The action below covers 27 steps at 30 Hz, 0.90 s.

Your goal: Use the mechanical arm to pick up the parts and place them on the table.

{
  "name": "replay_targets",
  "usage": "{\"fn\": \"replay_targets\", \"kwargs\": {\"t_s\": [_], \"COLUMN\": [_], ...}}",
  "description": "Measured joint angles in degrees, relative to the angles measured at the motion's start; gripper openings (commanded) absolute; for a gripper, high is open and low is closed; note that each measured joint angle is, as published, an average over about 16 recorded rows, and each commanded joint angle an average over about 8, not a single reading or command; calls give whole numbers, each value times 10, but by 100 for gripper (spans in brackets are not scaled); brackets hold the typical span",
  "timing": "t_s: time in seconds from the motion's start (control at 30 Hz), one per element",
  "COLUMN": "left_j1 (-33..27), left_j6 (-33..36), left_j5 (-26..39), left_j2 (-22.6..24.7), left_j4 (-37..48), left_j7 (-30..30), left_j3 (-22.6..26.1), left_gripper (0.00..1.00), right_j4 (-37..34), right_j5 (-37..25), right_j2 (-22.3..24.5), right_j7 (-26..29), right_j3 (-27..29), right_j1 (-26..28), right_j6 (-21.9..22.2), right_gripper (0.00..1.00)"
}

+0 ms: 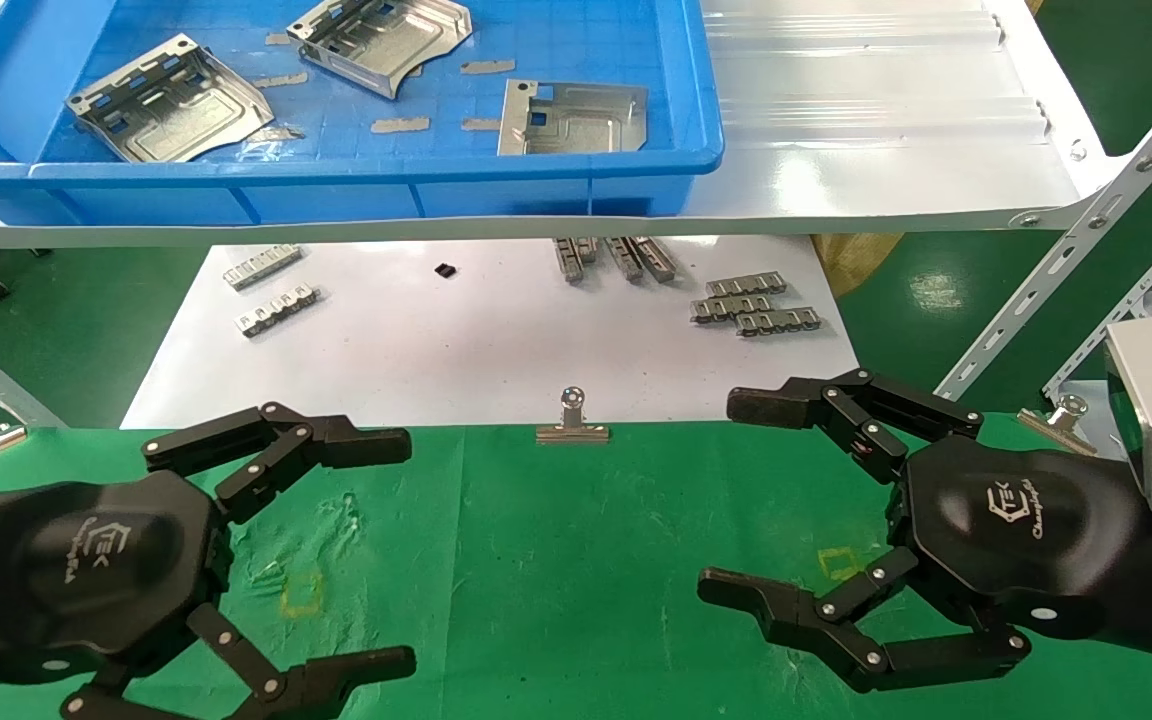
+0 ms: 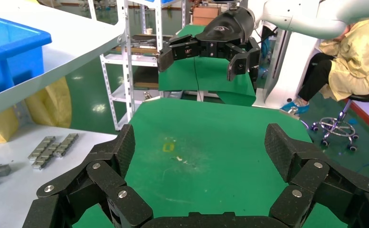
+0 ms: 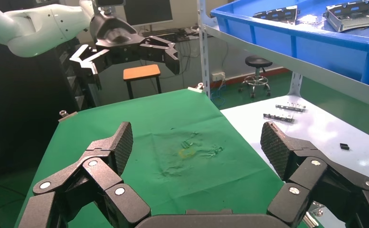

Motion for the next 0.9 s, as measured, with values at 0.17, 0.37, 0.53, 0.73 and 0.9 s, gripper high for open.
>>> {"fn": "replay_targets", "kwargs": {"t_s": [0.17, 0.37, 0.53, 0.73, 0.9], "left_j1": [0, 0, 0, 0, 0], "left_j6": [0, 0, 0, 0, 0], "left_j5": [0, 0, 0, 0, 0], "left_j2": [0, 0, 0, 0, 0], "left_j4": [0, 0, 0, 0, 0], "left_j7": [0, 0, 0, 0, 0], "left_j3": [0, 0, 0, 0, 0], "left_gripper": [100, 100, 100, 100, 100], "right_j4": [0, 0, 0, 0, 0], "right_j5": [0, 0, 0, 0, 0], "right_j2": [0, 0, 0, 0, 0], "right_j7": [0, 0, 0, 0, 0], "right_j3": [0, 0, 0, 0, 0], "right_j1": [0, 0, 0, 0, 0], "right_j6": [0, 0, 0, 0, 0], "right_gripper": [100, 100, 100, 39, 0]}}
